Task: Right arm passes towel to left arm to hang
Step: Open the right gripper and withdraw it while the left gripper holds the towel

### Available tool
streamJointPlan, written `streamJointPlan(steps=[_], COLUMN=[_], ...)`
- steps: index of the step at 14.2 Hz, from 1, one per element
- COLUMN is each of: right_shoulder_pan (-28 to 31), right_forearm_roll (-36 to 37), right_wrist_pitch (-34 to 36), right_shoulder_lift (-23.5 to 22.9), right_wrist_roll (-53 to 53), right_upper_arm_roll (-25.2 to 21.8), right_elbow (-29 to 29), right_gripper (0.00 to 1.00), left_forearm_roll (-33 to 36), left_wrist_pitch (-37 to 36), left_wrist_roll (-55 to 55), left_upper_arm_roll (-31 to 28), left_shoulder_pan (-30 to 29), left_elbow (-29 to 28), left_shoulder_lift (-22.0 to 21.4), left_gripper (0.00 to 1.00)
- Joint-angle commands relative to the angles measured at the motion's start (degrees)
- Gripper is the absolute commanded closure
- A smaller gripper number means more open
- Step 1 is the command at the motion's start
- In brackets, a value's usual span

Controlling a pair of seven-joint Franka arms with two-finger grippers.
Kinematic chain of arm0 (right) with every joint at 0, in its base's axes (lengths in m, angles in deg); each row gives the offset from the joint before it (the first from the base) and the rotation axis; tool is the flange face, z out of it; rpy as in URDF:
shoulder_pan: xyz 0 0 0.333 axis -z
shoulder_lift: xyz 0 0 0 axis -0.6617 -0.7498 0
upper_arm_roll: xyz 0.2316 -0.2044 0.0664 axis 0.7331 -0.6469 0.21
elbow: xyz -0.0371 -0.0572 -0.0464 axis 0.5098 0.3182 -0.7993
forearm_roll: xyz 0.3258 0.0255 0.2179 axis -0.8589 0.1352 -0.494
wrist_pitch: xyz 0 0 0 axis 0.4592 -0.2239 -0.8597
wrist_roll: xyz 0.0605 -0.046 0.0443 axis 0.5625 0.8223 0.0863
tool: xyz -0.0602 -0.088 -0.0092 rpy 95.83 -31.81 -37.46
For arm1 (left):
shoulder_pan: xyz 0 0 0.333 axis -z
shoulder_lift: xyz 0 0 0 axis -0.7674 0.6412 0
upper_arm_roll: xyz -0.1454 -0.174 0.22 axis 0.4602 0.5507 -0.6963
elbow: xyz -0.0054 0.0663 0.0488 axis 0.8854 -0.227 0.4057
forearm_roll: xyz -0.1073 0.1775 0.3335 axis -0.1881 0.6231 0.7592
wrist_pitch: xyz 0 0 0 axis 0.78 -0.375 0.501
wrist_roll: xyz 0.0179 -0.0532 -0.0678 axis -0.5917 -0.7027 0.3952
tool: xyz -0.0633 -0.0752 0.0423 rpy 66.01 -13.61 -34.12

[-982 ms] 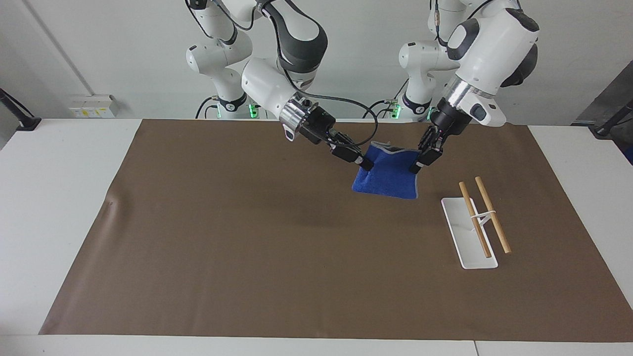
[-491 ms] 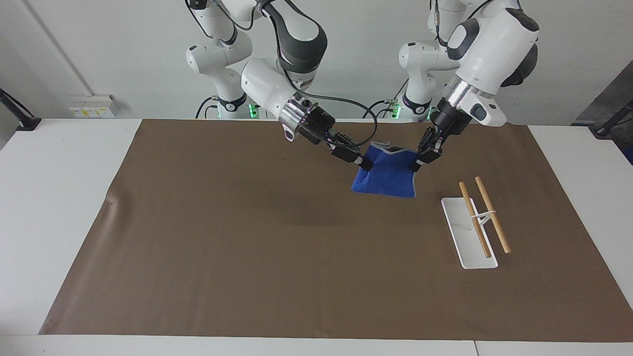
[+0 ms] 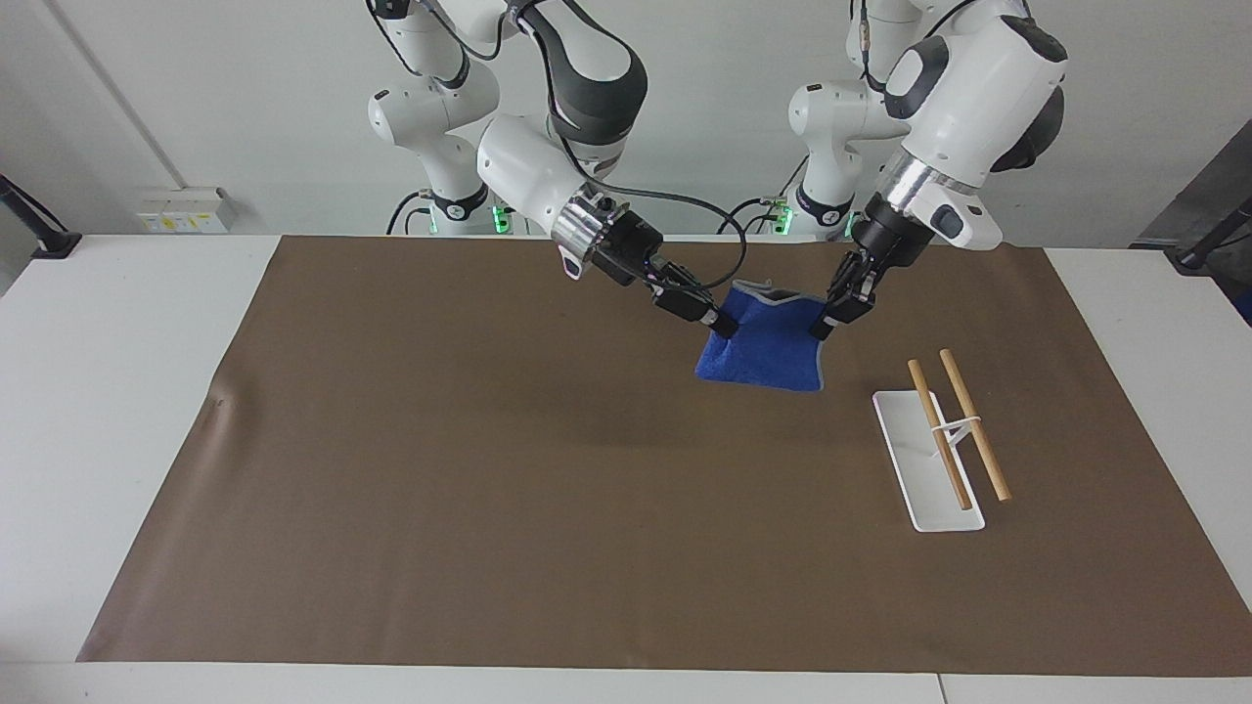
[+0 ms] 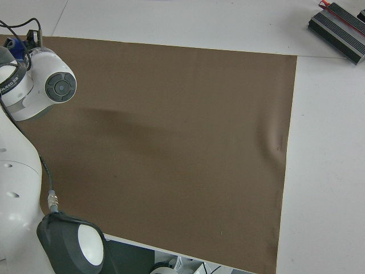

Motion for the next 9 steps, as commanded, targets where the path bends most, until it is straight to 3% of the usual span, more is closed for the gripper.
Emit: streamJointPlan(steps=[1,6,9], right_shoulder_pan=[1.31,5.44,9.65], right_forearm_roll=[2.89,16.76,30.10], right_wrist_pitch=[-1.19,-3.22,-2.69], right_shoulder_lift=[-0.60,-0.95,-0.95], right_wrist_roll=[8.95,23.74,28.75], right_upper_arm_roll=[-0.02,-0.11,-0.19], right_elbow=[0.08,3.68,5.79], right_gripper=[0.00,0.00,0.00], left_forearm_roll=[0.23,0.32,0.32], left_wrist_pitch=[1.95,6.53,6.53], left_wrist_roll=[1.11,5.05,12.25], left_upper_arm_roll=[0.01,-0.07,-0.60], left_shoulder_pan=[-0.52,-1.04,-1.48], left_elbow=[-1.72,-2.15,-3.21], left_shoulder_lift=[-1.45,-1.18,-1.45], left_gripper=[1.00,1.00,1.00])
